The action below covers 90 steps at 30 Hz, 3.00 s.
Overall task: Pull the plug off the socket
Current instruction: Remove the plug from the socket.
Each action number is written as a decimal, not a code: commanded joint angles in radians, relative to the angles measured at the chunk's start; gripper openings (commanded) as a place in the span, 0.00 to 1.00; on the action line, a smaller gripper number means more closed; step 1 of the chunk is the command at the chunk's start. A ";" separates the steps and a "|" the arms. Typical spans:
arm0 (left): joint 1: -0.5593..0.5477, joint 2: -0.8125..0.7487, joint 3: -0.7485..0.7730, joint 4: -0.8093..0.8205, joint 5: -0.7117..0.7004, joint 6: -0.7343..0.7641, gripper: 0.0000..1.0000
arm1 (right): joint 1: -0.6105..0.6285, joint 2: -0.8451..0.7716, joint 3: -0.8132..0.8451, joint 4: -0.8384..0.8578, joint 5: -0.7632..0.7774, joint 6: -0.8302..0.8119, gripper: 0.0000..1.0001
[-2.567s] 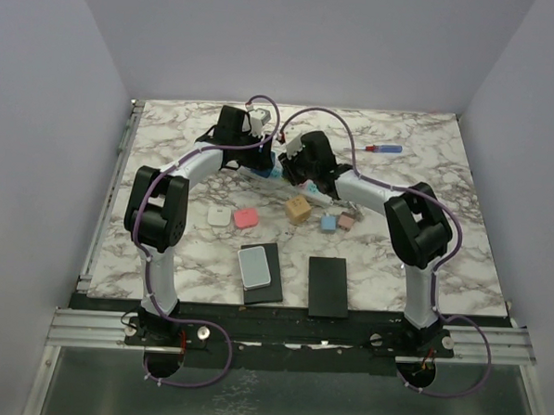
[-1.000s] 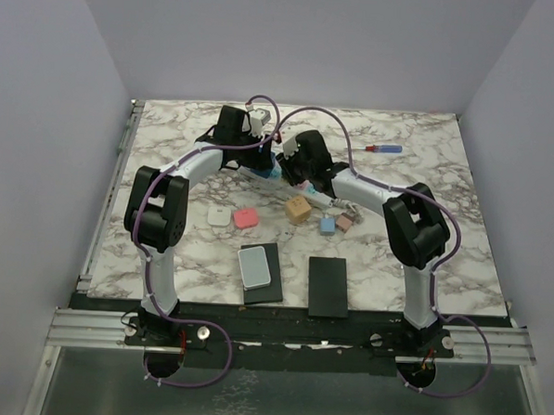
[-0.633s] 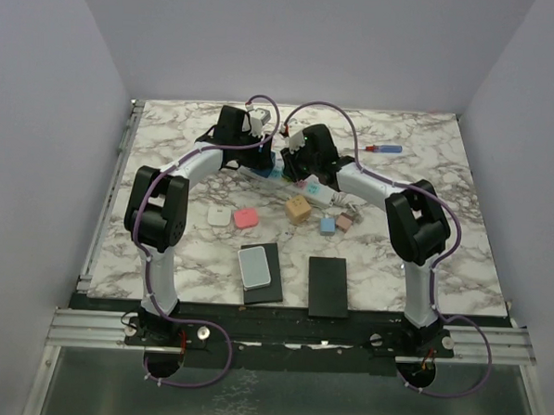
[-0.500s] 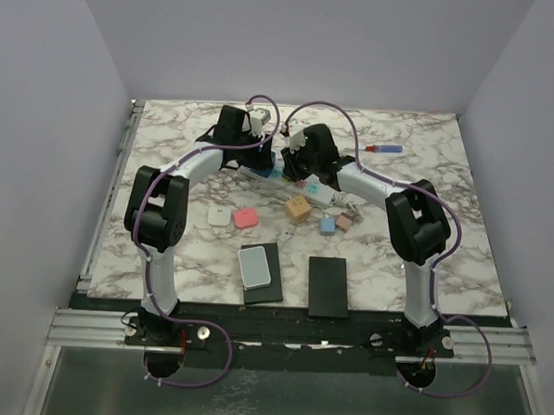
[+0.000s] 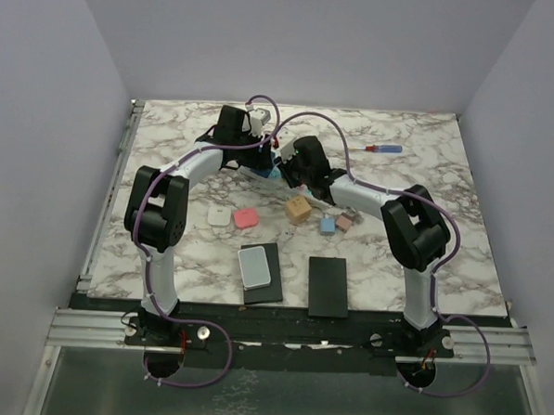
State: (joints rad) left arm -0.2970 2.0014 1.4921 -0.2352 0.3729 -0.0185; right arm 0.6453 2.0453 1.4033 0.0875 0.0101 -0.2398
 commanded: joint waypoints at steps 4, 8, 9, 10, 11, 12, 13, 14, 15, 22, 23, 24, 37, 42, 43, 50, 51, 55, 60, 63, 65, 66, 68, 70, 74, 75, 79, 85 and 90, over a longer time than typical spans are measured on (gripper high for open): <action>-0.013 0.047 -0.001 -0.077 -0.003 -0.037 0.14 | 0.063 -0.001 -0.027 0.026 0.055 -0.008 0.01; -0.014 0.045 -0.002 -0.077 -0.006 -0.036 0.14 | 0.061 -0.003 -0.022 0.022 0.064 0.005 0.01; -0.014 0.045 -0.003 -0.078 -0.007 -0.035 0.14 | 0.060 -0.004 -0.018 0.019 0.066 0.006 0.01; -0.013 0.045 -0.003 -0.078 -0.009 -0.035 0.14 | 0.057 -0.004 -0.012 0.015 0.065 0.010 0.01; -0.013 0.045 -0.003 -0.079 -0.009 -0.034 0.14 | 0.051 -0.003 -0.003 0.008 0.060 0.016 0.01; -0.013 0.045 -0.003 -0.079 -0.009 -0.033 0.14 | 0.043 -0.002 0.006 0.002 0.052 0.025 0.01; -0.013 0.045 -0.004 -0.079 -0.009 -0.033 0.14 | 0.032 -0.002 0.014 -0.004 0.041 0.034 0.01; -0.014 0.045 -0.004 -0.079 -0.008 -0.034 0.14 | 0.020 -0.003 0.021 -0.006 0.029 0.043 0.01; -0.013 0.045 -0.004 -0.080 -0.008 -0.034 0.14 | 0.008 -0.003 0.028 -0.008 0.019 0.050 0.01; -0.013 0.045 -0.004 -0.082 -0.004 -0.033 0.14 | -0.058 0.053 0.147 -0.107 -0.034 0.094 0.01; -0.013 0.045 -0.003 -0.082 -0.003 -0.033 0.14 | -0.059 0.060 0.156 -0.119 -0.029 0.086 0.01; -0.013 0.045 -0.003 -0.083 -0.003 -0.032 0.14 | -0.058 0.064 0.162 -0.123 -0.028 0.082 0.01; -0.014 0.045 -0.001 -0.085 0.000 -0.035 0.13 | -0.012 -0.014 0.033 -0.017 -0.018 0.054 0.01; -0.013 0.045 -0.001 -0.084 -0.001 -0.037 0.09 | 0.022 -0.046 -0.030 0.036 0.026 0.023 0.01; -0.014 0.044 -0.001 -0.085 -0.002 -0.037 0.09 | 0.031 -0.052 -0.036 0.041 0.037 0.012 0.01; -0.013 0.043 -0.003 -0.086 -0.002 -0.036 0.09 | 0.053 -0.066 -0.050 0.062 0.089 -0.037 0.01; -0.013 0.043 -0.003 -0.086 -0.002 -0.036 0.09 | 0.053 -0.069 -0.053 0.071 0.100 -0.041 0.01; -0.013 0.044 -0.003 -0.087 0.001 -0.035 0.09 | 0.047 -0.056 -0.008 0.026 0.111 -0.035 0.01; -0.014 0.044 -0.003 -0.092 -0.001 -0.031 0.09 | 0.012 -0.030 0.056 -0.032 0.052 0.028 0.01; -0.013 0.048 -0.003 -0.096 -0.004 -0.026 0.08 | -0.028 -0.025 0.081 -0.058 -0.001 0.081 0.01; -0.014 0.051 0.000 -0.099 -0.006 -0.023 0.08 | -0.053 -0.016 0.102 -0.081 -0.055 0.110 0.01; -0.014 0.053 0.002 -0.101 -0.009 -0.022 0.08 | -0.065 -0.009 0.116 -0.085 -0.072 0.124 0.01; -0.013 0.055 0.003 -0.103 -0.008 -0.021 0.08 | -0.087 0.007 0.142 -0.131 -0.099 0.146 0.01; -0.014 0.056 0.003 -0.105 -0.008 -0.020 0.08 | -0.102 0.025 0.163 -0.152 -0.110 0.161 0.01; -0.014 0.057 0.003 -0.106 -0.009 -0.018 0.08 | -0.107 0.025 0.154 -0.144 -0.120 0.159 0.01; -0.013 0.060 0.005 -0.107 -0.010 -0.018 0.08 | -0.107 0.021 0.149 -0.136 -0.125 0.159 0.01; -0.013 0.063 0.008 -0.109 -0.005 -0.021 0.08 | -0.107 0.013 0.138 -0.128 -0.123 0.154 0.01; -0.014 0.062 0.008 -0.110 -0.006 -0.020 0.08 | -0.077 -0.011 0.085 -0.097 -0.070 0.112 0.01; -0.013 0.066 0.012 -0.113 -0.005 -0.021 0.08 | -0.021 -0.038 0.022 -0.025 0.044 0.045 0.01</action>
State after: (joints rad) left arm -0.3054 2.0151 1.5093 -0.2386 0.3756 -0.0177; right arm 0.5850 2.0510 1.4685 -0.0345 -0.0742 -0.1539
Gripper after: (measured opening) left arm 0.659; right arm 0.359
